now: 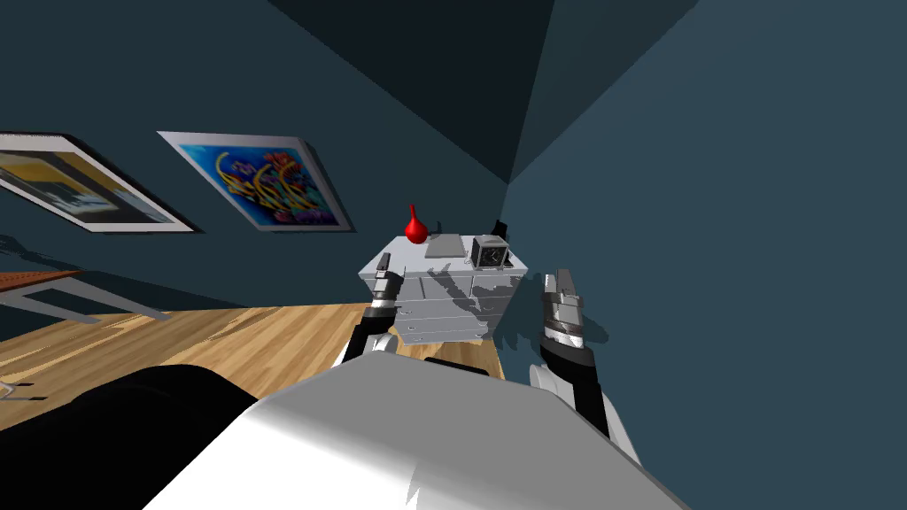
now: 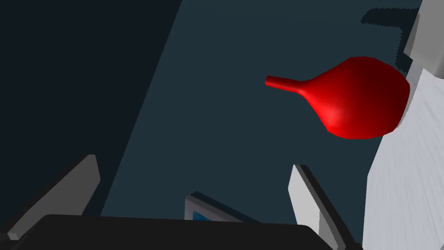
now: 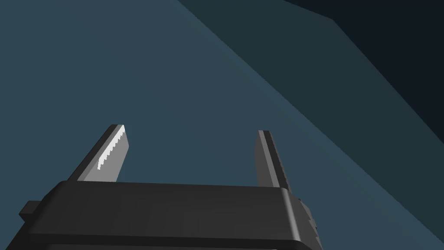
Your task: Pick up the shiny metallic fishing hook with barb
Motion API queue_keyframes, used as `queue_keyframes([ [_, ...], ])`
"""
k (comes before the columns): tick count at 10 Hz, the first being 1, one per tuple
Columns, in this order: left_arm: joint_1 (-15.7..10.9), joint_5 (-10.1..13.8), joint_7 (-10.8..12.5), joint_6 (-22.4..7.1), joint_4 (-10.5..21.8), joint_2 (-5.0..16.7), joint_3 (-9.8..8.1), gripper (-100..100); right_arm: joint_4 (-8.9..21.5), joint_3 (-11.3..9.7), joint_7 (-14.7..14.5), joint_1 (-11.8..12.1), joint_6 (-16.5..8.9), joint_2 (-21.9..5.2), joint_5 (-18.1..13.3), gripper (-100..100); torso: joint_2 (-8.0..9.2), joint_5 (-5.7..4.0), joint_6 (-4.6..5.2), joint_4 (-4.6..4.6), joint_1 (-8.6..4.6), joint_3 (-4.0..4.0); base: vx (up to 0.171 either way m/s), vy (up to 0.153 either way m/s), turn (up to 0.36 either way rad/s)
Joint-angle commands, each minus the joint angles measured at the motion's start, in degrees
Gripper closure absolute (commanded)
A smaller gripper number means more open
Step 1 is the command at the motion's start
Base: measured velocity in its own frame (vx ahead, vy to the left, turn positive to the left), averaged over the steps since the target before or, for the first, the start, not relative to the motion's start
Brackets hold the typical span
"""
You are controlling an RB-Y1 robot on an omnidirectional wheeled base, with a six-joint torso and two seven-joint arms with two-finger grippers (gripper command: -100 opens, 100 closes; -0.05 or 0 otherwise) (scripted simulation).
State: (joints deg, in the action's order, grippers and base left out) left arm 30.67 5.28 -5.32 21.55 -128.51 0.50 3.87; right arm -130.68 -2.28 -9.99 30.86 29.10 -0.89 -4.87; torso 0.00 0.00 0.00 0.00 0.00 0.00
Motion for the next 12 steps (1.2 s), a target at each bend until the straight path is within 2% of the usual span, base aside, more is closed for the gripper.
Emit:
queue_keyframes([
  [1,-0.2,-0.3,0.0,-0.1,0.1,1.8,0.11,-100,0.0,0.0,0.0,0.0,0.0,0.0,0.0,0,0.0,0.0,0.0,0.0,0.0,0.0,0.003,-0.001,-0.036],
  [6,-1.9,-2.5,0.2,-0.9,0.8,10.0,0.98,-100,0.0,0.0,0.0,0.0,0.0,0.0,0.0,0,-0.07,0.0,0.01,-0.01,0.02,-0.04,0.014,0.0,-0.076],
  [12,-5.4,-7.0,0.5,-2.6,2.5,20.3,2.7,-100,0.0,0.0,0.0,0.0,0.0,0.0,0.0,0,-0.11,0.0,0.01,-0.03,0.0,-0.07,0.025,0.0,-0.121],
])
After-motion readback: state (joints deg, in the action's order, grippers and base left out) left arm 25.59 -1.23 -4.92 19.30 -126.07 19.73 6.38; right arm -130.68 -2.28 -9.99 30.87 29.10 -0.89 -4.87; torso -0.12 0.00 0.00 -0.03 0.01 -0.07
